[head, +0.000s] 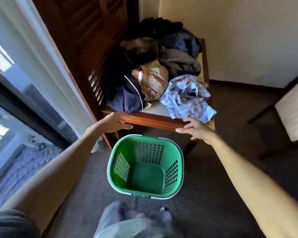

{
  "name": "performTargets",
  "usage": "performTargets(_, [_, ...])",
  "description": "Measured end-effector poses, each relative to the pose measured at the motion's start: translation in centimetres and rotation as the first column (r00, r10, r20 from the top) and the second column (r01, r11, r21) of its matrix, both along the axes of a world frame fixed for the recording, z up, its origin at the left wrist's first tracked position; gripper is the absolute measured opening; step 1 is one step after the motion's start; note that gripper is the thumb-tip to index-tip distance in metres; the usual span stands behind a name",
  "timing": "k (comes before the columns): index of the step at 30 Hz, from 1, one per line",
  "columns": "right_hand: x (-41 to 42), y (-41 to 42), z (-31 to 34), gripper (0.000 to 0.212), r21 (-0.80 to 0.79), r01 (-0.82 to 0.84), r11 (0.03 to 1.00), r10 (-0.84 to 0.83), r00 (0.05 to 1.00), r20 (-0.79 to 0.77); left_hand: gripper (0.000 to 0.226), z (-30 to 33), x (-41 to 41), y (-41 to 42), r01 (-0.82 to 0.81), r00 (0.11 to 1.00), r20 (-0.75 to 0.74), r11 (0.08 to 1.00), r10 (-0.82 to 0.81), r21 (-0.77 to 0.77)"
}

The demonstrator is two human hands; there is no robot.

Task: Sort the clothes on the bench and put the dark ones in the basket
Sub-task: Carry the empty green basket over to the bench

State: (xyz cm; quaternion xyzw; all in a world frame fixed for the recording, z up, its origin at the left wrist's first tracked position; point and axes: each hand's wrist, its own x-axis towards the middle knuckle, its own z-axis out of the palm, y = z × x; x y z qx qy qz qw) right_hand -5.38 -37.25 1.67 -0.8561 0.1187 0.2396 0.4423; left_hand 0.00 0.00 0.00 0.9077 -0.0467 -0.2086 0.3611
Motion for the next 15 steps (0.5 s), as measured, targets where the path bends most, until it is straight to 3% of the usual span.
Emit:
performTargets(7, [-1.7,-0.6,-9.5,0.076,-0.033,0.094,0.995,-0.099,0.967,-0.235,0.069,-10.3,-3.4,1.6,-0.129,0.938,-0.312,0.988,0.151,0.091])
performTargets(11, [-2.6,0.6,-15.3,0.077,-0.088,0.192,0.977,-0.21,0.927,-0.31,0.096,-16.0,-3.3,3.4,-0.159,0.897,-0.391,0.976,0.205,0.147])
performTargets(15, [-3.7,1.4,-21.2,0.073,-0.13,0.267,0.955,-0.296,0.894,-0.335,0.097,-19.1,-4.3,3.5,-0.213,0.851,-0.443,0.956,0.283,0.201])
